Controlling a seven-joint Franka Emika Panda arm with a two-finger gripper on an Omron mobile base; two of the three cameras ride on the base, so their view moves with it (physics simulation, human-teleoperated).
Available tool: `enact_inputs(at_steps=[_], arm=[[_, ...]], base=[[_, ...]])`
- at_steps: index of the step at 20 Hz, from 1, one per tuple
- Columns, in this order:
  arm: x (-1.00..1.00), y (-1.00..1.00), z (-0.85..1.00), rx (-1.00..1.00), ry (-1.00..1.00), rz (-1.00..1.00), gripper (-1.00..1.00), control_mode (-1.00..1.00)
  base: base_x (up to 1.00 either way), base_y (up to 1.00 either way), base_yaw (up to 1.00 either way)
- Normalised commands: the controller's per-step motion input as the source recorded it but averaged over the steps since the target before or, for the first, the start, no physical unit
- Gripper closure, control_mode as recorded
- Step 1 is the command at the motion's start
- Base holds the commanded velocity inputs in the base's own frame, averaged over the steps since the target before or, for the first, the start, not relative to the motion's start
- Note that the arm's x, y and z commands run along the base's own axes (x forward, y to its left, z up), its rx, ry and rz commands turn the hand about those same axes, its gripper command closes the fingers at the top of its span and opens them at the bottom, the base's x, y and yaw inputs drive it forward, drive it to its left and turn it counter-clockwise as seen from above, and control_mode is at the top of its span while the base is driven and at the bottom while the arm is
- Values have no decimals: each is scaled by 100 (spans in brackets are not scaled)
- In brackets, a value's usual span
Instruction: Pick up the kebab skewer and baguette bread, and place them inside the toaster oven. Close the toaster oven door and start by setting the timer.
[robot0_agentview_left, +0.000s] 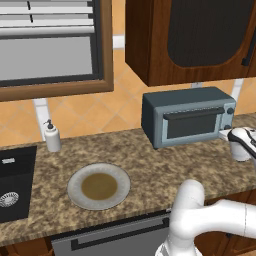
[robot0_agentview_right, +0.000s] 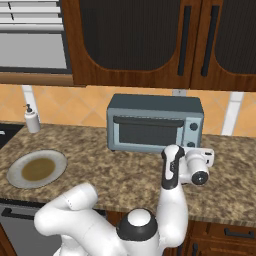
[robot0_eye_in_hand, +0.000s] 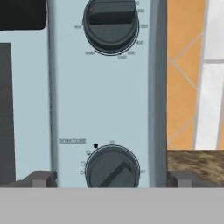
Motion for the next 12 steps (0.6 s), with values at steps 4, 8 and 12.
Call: enact_inputs(at_steps=[4,8,12], arm=[[0,0,0,0,0,0,-100,-100],[0,0,0,0,0,0,100,-100],[0,0,0,0,0,0,100,-100]], base=[[0,0,0],[0,0,0],[0,0,0]])
